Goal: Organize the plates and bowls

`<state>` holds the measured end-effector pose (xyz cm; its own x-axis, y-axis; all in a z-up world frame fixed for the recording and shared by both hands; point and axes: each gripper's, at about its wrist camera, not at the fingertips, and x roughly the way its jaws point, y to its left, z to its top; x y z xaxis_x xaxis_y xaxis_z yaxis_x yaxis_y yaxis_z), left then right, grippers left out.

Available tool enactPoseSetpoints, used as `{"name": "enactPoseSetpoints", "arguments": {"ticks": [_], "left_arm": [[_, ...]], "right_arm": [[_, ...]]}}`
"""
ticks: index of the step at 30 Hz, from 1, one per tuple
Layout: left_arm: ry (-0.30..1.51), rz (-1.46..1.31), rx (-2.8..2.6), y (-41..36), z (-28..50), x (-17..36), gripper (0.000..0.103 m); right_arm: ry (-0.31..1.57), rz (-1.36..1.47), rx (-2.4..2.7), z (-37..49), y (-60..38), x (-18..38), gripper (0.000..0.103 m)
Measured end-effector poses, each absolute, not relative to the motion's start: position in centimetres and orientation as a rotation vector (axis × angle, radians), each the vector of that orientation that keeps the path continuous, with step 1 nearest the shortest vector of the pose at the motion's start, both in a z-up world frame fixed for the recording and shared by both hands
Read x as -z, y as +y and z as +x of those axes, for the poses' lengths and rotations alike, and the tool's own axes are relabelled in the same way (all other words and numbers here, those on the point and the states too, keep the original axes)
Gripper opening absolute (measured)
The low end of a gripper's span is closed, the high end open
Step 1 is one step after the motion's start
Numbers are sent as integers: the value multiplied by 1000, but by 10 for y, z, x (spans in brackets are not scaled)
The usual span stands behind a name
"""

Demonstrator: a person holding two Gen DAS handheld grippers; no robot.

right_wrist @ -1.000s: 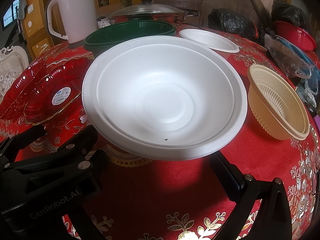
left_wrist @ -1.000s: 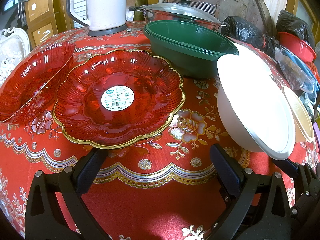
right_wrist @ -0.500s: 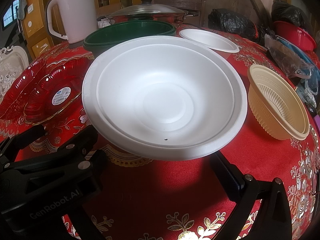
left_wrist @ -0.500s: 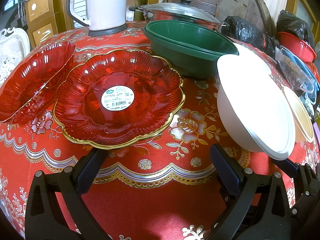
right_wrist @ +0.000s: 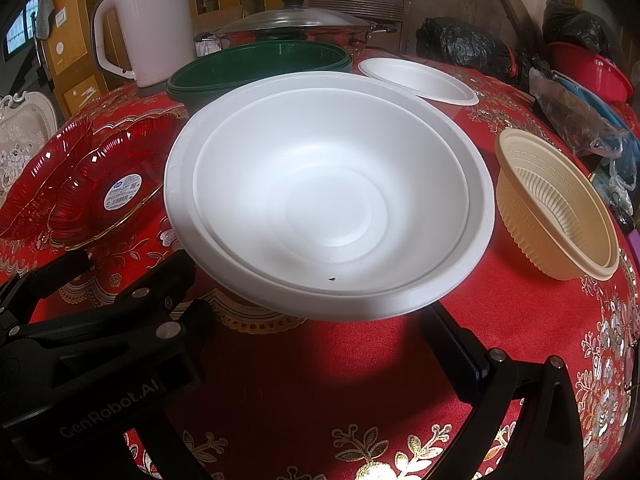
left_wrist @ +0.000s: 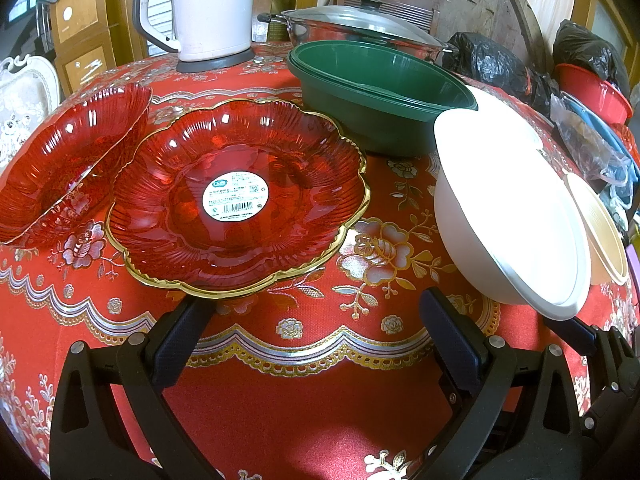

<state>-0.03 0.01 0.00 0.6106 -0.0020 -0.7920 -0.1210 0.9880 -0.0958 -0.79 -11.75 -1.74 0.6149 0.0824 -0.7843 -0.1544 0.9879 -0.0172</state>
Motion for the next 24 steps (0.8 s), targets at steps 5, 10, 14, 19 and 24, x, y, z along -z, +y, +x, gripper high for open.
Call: {"name": "enactPoseSetpoints", "arguments": {"ticks": [5, 10, 14, 19, 24], "left_arm": [[920, -106, -16, 1, -5, 0, 103], [934, -114, -65, 12, -27, -2, 101], [903, -185, -80, 41, -55, -14, 95], [851, -186, -113, 69, -83, -36, 95], [794, -180, -230, 125, -104, -62, 95]], "right_arm": [[888, -115, -150, -18, -113, 18, 103], [853, -196, -148, -34, -101, 12, 102], [824, -207, -188, -58, -97, -1, 102], [789, -222, -283, -83, -78, -20, 102], [741, -251, -397, -93, -46, -40, 102]]}}
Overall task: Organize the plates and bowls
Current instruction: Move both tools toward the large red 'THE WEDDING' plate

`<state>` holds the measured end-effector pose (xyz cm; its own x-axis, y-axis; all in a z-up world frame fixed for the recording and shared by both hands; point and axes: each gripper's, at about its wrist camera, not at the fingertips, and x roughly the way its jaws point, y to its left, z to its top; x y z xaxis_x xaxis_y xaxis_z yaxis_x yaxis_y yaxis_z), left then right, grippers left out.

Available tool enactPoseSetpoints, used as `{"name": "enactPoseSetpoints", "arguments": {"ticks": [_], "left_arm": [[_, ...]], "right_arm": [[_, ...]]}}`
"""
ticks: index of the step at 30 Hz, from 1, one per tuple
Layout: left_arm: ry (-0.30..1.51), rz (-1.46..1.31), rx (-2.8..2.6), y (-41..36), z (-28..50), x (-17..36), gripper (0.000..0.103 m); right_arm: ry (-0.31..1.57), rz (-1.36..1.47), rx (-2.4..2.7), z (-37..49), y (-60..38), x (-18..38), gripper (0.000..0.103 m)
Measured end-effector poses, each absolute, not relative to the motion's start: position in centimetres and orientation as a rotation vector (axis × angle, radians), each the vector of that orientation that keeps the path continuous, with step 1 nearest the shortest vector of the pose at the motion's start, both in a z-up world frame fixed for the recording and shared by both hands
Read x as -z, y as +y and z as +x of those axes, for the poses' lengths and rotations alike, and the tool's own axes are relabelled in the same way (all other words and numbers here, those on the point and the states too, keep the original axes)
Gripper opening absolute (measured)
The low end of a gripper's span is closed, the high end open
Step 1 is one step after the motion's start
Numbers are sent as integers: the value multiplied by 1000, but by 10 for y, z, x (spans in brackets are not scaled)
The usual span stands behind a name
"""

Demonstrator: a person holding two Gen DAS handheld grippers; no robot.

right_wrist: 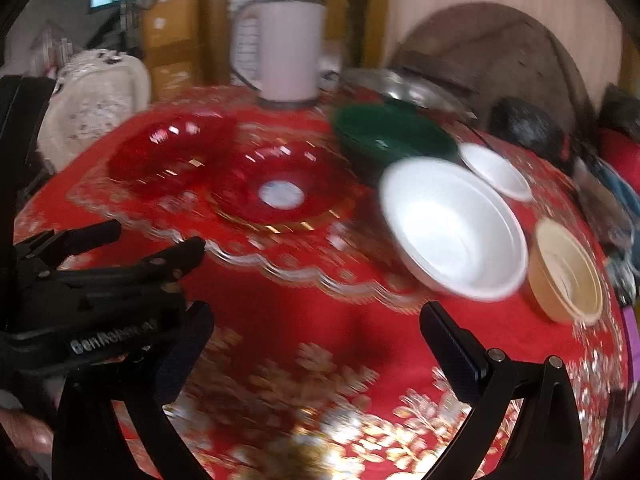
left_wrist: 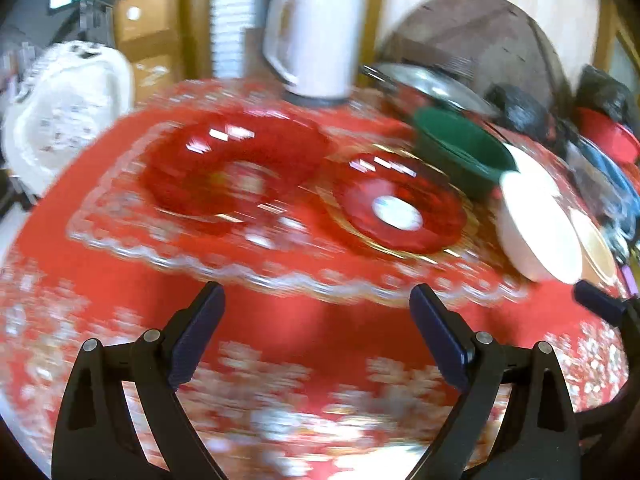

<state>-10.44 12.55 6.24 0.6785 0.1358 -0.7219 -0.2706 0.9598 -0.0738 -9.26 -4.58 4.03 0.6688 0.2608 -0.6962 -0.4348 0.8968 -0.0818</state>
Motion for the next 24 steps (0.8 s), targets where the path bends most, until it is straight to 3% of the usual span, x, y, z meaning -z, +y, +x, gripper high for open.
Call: {"name": "enactPoseSetpoints", "arguments": {"ticks": [11, 24], "left_arm": [[832, -224, -457, 249, -72, -70, 95], [969, -253, -447, 285, -15, -38, 95]], "right_arm": [[733, -250, -582, -16, 43, -85, 102], [909, -326, -632, 96, 134, -52, 102]]}}
